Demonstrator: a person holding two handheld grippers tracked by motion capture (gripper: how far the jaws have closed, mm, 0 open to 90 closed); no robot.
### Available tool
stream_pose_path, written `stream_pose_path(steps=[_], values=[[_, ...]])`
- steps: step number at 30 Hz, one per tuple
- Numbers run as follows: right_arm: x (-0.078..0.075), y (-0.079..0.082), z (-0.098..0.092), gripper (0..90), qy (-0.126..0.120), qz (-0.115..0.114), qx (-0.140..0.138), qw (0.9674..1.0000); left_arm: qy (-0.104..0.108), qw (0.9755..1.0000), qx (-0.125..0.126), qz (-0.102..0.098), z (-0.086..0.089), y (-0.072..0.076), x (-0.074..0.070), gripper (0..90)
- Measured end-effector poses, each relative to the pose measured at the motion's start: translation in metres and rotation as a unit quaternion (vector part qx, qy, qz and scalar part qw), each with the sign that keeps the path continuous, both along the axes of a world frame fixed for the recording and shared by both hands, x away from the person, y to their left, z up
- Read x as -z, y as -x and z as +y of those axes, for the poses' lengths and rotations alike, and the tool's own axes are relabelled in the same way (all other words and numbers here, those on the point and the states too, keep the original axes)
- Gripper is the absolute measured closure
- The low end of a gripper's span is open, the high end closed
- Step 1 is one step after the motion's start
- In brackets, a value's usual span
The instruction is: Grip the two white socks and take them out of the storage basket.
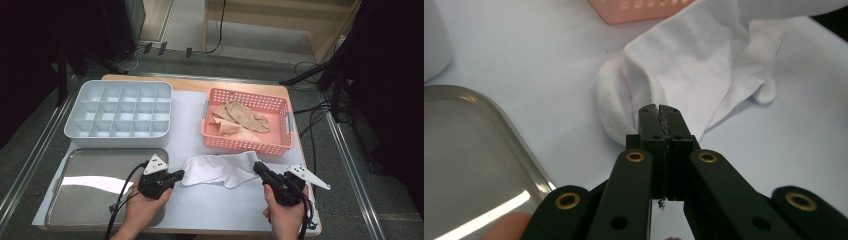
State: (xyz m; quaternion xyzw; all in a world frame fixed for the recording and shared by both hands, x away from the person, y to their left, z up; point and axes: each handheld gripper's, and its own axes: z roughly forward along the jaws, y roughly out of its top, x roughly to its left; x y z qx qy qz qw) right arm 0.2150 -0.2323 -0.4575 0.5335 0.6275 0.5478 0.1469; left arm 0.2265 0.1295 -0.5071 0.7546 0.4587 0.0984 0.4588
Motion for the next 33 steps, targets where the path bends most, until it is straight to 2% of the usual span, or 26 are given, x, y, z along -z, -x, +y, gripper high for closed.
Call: stream_pose_path(steps=[4,8,11,13,15,17,19,21,23,25,27,31,33], values=[[-0.014,0.008,-0.01,86.1,0.002,-0.02,-0.001,0.9998,0.02,0.9997,-0.003,-0.014,0.01,0.0,-0.011,90.0],[-0.024,0.02,-0.025,87.1,-0.012,-0.023,0.015,0.9996,0.041,0.9991,0.012,0.002,0.019,-0.002,-0.018,90.0],[-0.025,0.03,-0.033,87.4,0.004,-0.006,0.025,0.9997,0.046,0.9975,0.04,0.035,0.024,-0.004,-0.018,90.0],[-0.021,0.034,-0.039,87.7,0.012,0.02,0.039,0.999,0.047,0.9957,0.055,0.057,0.024,-0.006,-0.015,90.0],[-0.014,0.034,-0.044,87.7,0.009,0.044,0.044,0.998,0.037,0.9956,0.056,0.065,0.022,-0.008,-0.011,90.0],[0.0,0.025,-0.048,87.7,0.021,0.076,0.046,0.9958,0.028,0.9959,0.048,0.071,0.018,-0.013,-0.007,90.0],[0.013,0.012,-0.049,87.4,0.03,0.091,0.048,0.9942,0.013,0.9964,0.041,0.073,0.011,-0.019,-0.002,90.0],[0.028,-0.005,-0.049,87.3,0.026,0.106,0.046,0.993,-0.006,0.9972,0.03,0.068,0.006,-0.026,0.002,90.0],[0.039,-0.022,-0.046,87.4,0.028,0.111,0.036,0.9928,-0.012,0.9976,0.022,0.064,0.003,-0.03,0.003,90.0],[0.04,-0.03,-0.043,87.1,0.028,0.105,0.036,0.9934,-0.015,0.9984,0.007,0.054,0.002,-0.033,0.002,90.0],[0.041,-0.04,-0.04,87.1,0.04,0.098,0.033,0.9938,-0.019,0.9985,-0.001,0.052,0.001,-0.034,0.004,90.0],[0.052,-0.053,-0.037,88.1,0.055,0.1,0.039,0.9927,-0.017,0.9987,-0.014,0.046,0.001,-0.034,0.008,89.8],[0.057,-0.054,-0.038,82.7,0.048,0.099,0.037,0.9932,-0.014,0.9987,-0.017,0.045,0.003,-0.033,0.008,86.4]])
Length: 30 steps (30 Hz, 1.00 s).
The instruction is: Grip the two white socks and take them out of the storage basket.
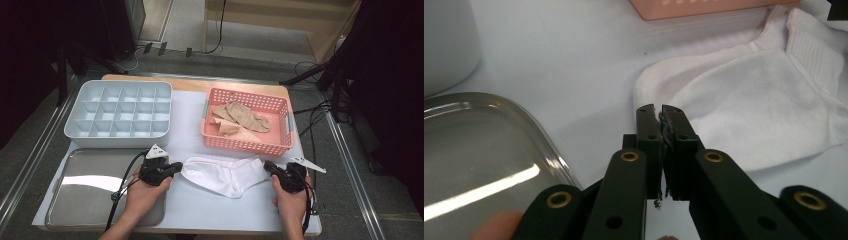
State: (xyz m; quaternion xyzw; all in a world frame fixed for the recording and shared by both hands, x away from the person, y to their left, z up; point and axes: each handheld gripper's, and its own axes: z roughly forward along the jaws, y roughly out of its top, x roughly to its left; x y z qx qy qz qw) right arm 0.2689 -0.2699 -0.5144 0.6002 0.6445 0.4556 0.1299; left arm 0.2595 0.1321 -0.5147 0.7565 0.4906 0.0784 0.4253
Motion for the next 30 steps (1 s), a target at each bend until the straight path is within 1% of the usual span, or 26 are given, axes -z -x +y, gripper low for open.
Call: stream_pose_path(steps=[1,2,3,4,5,6,7,8,10,12,13,14,15,16,17,21,23,24,25,26,28,30], values=[[0.001,0.002,-0.001,79.1,-0.001,-0.006,0.001,1.0,0.0,1.0,0.001,-0.001,0.001,0.0,0.0,83.6],[0.001,0.005,-0.003,76.1,-0.004,-0.012,0.005,0.9999,0.002,1.0,-0.003,-0.001,0.003,0.001,0.0,79.8],[0.0,0.011,-0.006,73.7,-0.014,-0.019,0.008,0.9997,0.006,1.0,-0.007,-0.001,0.005,0.001,0.0,74.6],[0.0,0.016,-0.008,71.1,-0.023,-0.019,0.01,0.9995,0.005,1.0,-0.009,0.001,0.006,0.001,0.001,71.0],[0.001,0.021,-0.009,67.0,-0.025,-0.017,0.013,0.9995,0.003,0.9999,-0.011,0.003,0.006,0.001,0.001,67.6],[0.002,0.024,-0.009,63.7,-0.021,-0.013,0.013,0.9996,0.002,0.9999,-0.011,0.008,0.005,0.001,0.002,65.4],[0.005,0.027,-0.008,63.2,-0.003,-0.003,0.014,0.9999,0.003,0.9999,-0.011,0.01,0.004,0.001,0.003,64.2],[0.008,0.029,-0.006,64.1,0.014,0.001,0.013,0.9998,0.003,0.9999,-0.008,0.012,0.003,0.002,0.003,64.4],[0.012,0.031,-0.003,66.1,0.023,0.008,0.006,0.9997,-0.003,0.9999,0.003,0.015,-0.001,0.005,0.003,65.5],[0.012,0.031,0.0,75.2,0.033,0.005,0.013,0.9994,-0.011,0.9998,0.007,0.016,-0.003,0.007,0.003,70.2],[0.012,0.03,0.0,79.3,0.033,0.004,0.017,0.9993,-0.011,0.9997,0.011,0.018,-0.003,0.007,0.003,73.4],[0.01,0.03,0.001,83.4,0.033,0.005,0.022,0.9992,-0.01,0.9995,0.014,0.025,-0.003,0.007,0.004,80.5],[0.009,0.03,0.001,85.5,0.034,0.005,0.028,0.999,-0.012,0.9995,0.013,0.025,-0.003,0.007,0.004,85.8],[0.008,0.031,0.002,86.0,0.033,0.006,0.029,0.999,-0.012,0.9995,0.015,0.026,-0.002,0.007,0.004,88.9],[0.007,0.031,0.001,86.4,0.036,0.005,0.027,0.999,-0.01,0.9995,0.017,0.024,-0.001,0.007,0.003,90.0],[-0.001,0.038,-0.003,86.6,0.027,-0.003,0.024,0.9993,-0.005,0.9994,0.024,0.026,0.002,0.01,0.003,90.0],[-0.006,0.043,-0.006,87.1,0.022,-0.005,0.021,0.9995,0.005,0.999,0.031,0.032,0.004,0.012,0.002,90.0],[-0.007,0.044,-0.007,87.2,0.02,-0.005,0.02,0.9996,0.017,0.9985,0.036,0.037,0.007,0.013,0.0,90.0],[-0.013,0.049,-0.009,87.4,0.015,-0.004,0.021,0.9997,0.02,0.9984,0.037,0.038,0.008,0.014,-0.001,90.0],[-0.015,0.051,-0.01,87.4,0.014,-0.005,0.023,0.9996,0.024,0.9982,0.039,0.039,0.011,0.016,-0.004,90.0],[-0.021,0.061,-0.015,87.4,0.005,-0.004,0.023,0.9997,0.033,0.9971,0.05,0.046,0.014,0.019,-0.008,90.0],[-0.022,0.069,-0.018,87.4,0.009,-0.004,0.021,0.9997,0.029,0.9963,0.063,0.051,0.014,0.024,-0.008,90.0]])
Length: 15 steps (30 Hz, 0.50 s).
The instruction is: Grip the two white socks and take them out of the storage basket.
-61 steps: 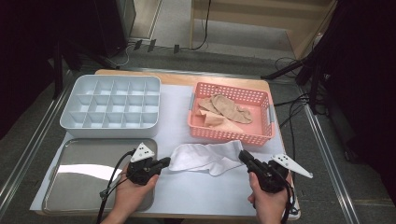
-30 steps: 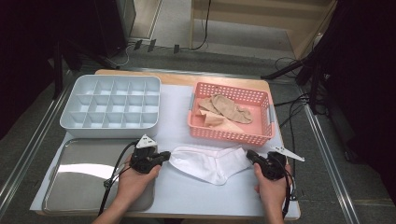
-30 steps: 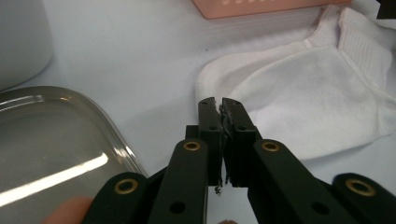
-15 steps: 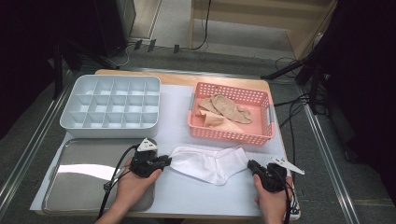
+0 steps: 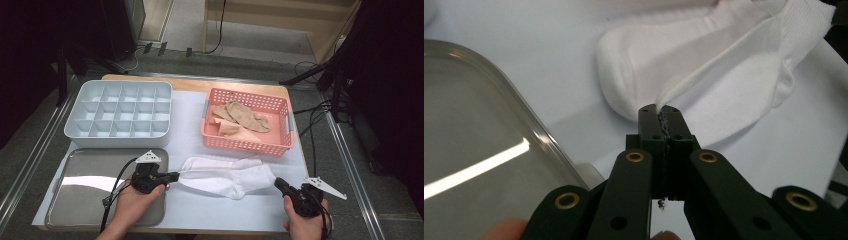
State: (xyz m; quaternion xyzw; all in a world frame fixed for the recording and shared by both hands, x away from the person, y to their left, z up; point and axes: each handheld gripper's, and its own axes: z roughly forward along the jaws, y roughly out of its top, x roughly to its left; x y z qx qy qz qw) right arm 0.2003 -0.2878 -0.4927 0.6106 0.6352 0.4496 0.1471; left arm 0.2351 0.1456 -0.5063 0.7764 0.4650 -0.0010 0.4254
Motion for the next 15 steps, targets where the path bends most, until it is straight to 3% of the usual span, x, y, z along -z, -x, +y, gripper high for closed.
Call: stream_pose_path(steps=[4,7,9,10,11,13,15], values=[[0.006,0.011,-0.005,87.6,0.008,0.023,-0.001,0.9997,-0.001,0.9996,0.019,0.019,-0.007,0.004,0.006,90.0],[0.009,0.011,-0.008,87.5,0.006,0.026,0.001,0.9996,-0.016,0.9997,0.012,0.015,-0.011,0.003,0.01,90.0],[0.012,0.008,-0.007,84.3,0.019,0.037,0.001,0.9991,-0.029,0.9995,0.008,0.009,-0.012,0.003,0.012,82.1],[0.013,0.007,-0.006,77.4,0.032,0.035,0.009,0.9988,-0.022,0.9997,0.005,0.011,-0.011,0.002,0.012,79.2],[0.013,0.006,-0.004,68.8,0.044,0.022,0.035,0.9982,-0.02,0.9998,0.0,0.007,-0.01,0.001,0.011,74.9],[0.009,0.002,-0.002,68.4,0.04,0.01,0.035,0.9985,-0.008,0.9997,-0.021,-0.005,-0.006,-0.003,0.008,67.3],[0.002,-0.006,0.002,68.6,0.045,-0.018,0.023,0.9986,-0.007,0.9989,-0.043,-0.016,-0.004,-0.008,0.006,62.7]])
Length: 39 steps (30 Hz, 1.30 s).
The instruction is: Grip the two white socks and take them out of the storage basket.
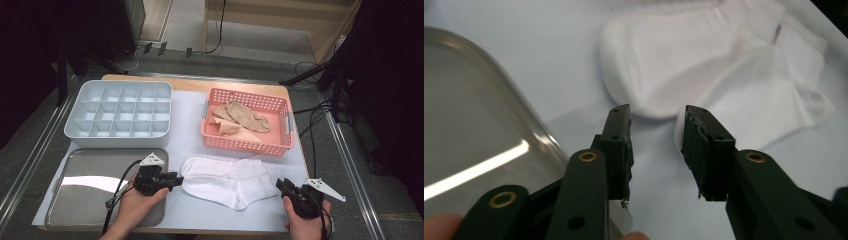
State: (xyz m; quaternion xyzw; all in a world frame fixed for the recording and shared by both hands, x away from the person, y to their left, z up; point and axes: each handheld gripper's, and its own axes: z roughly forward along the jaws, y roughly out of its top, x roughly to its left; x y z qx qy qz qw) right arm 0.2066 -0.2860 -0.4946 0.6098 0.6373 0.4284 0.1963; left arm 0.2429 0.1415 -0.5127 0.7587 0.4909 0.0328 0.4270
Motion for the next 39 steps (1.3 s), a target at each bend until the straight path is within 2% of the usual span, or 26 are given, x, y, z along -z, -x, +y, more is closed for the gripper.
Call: stream_pose_path(steps=[2,3,5,6,8,10,12,16,18,20,22,27,31,39], values=[[-0.001,-0.012,0.006,68.7,0.007,-0.004,-0.014,0.9999,-0.003,0.9998,-0.018,-0.007,0.0,-0.006,0.0,58.8],[0.0,-0.017,0.008,69.1,0.01,-0.003,-0.019,0.9998,-0.013,0.9994,-0.028,-0.012,-0.001,-0.01,0.0,57.8],[0.007,-0.032,0.017,68.9,0.021,0.01,-0.032,0.9992,-0.023,0.9988,-0.042,-0.01,-0.004,-0.016,0.003,58.2],[0.011,-0.039,0.02,68.6,0.025,0.015,-0.038,0.9989,-0.018,0.9988,-0.045,-0.006,-0.005,-0.019,0.005,58.2],[0.018,-0.051,0.025,68.4,0.035,0.028,-0.034,0.9984,-0.026,0.9987,-0.043,-0.005,-0.009,-0.02,0.007,58.9],[0.025,-0.059,0.029,65.6,0.06,0.034,-0.022,0.9974,-0.035,0.9987,-0.035,-0.004,-0.014,-0.02,0.009,58.9],[0.029,-0.063,0.033,67.6,0.058,0.038,-0.029,0.9972,-0.049,0.9982,-0.034,-0.007,-0.018,-0.021,0.01,60.6],[0.03,-0.062,0.038,76.5,0.066,0.034,-0.043,0.9963,-0.057,0.9976,-0.039,-0.011,-0.019,-0.024,0.011,73.4],[0.03,-0.061,0.04,83.6,0.075,0.027,-0.054,0.9954,-0.061,0.9976,-0.031,-0.012,-0.02,-0.025,0.011,81.1],[0.028,-0.06,0.042,86.3,0.081,0.024,-0.055,0.9949,-0.064,0.9973,-0.029,-0.021,-0.023,-0.023,0.011,88.7],[0.026,-0.059,0.041,86.9,0.07,0.018,-0.053,0.996,-0.06,0.9974,-0.029,-0.027,-0.023,-0.022,0.009,90.0],[0.02,-0.056,0.037,87.3,0.05,-0.014,-0.047,0.9975,-0.034,0.9981,-0.033,-0.039,-0.016,-0.022,0.003,90.0],[0.009,-0.051,0.04,87.3,0.055,-0.039,-0.048,0.9966,-0.02,0.9971,-0.044,-0.06,-0.01,-0.018,-0.005,90.0],[-0.018,-0.044,0.04,87.2,0.033,-0.077,-0.052,0.9951,0.01,0.9944,-0.054,-0.09,0.003,-0.013,-0.023,90.0]])
